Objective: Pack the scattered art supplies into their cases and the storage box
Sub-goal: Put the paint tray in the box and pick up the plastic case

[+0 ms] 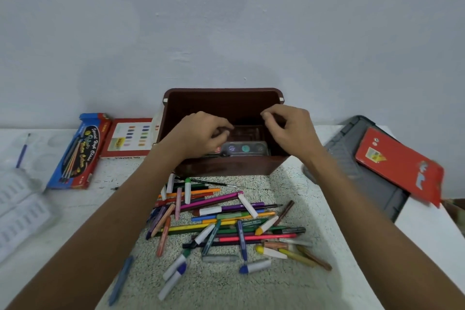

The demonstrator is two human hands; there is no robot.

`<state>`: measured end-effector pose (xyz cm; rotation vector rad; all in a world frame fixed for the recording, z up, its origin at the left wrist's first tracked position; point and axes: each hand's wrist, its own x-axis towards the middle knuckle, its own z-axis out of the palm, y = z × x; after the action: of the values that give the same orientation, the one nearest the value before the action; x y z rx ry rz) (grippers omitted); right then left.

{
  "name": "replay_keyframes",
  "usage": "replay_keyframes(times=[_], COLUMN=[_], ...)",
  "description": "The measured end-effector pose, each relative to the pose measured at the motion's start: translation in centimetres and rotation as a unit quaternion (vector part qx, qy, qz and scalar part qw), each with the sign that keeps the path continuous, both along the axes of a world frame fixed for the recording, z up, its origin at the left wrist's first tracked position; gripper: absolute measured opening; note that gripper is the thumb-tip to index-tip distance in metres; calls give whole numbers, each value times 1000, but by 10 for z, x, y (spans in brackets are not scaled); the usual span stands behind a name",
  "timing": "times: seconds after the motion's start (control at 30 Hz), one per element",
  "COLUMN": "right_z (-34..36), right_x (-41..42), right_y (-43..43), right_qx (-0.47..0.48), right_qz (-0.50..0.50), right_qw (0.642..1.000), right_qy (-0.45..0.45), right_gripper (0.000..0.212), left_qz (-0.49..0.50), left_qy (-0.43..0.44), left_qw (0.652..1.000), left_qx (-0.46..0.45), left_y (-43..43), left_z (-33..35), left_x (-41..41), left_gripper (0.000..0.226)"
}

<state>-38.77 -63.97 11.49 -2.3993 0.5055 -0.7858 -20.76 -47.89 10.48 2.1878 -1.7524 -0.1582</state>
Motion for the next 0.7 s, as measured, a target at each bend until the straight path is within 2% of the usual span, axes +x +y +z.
replay_keyframes(times=[0.17, 0.37, 0.53, 0.7], right_z=[4, -2, -29, -50], right_x=[-56, -112, -153, -181], right_y=[-11, -48, -81, -100], right_qx=[41, 88, 111, 152], right_qz=[-54, -139, -179, -173], right_qw=[998, 986, 971, 957], right_qy=[-12, 17, 113, 178], right_gripper=[17, 18, 23, 29], left_qz=[-7, -29, 0, 108], left_qy=[43, 129, 198, 313], left_qw=[992, 975, 972, 944], left_qx=[-115, -176, -124, -6], left_y=[-12, -38, -76, -117], left_z=[21, 20, -13, -38], left_x=[-59, -144, -201, -223], left_gripper=[29, 24, 24, 37])
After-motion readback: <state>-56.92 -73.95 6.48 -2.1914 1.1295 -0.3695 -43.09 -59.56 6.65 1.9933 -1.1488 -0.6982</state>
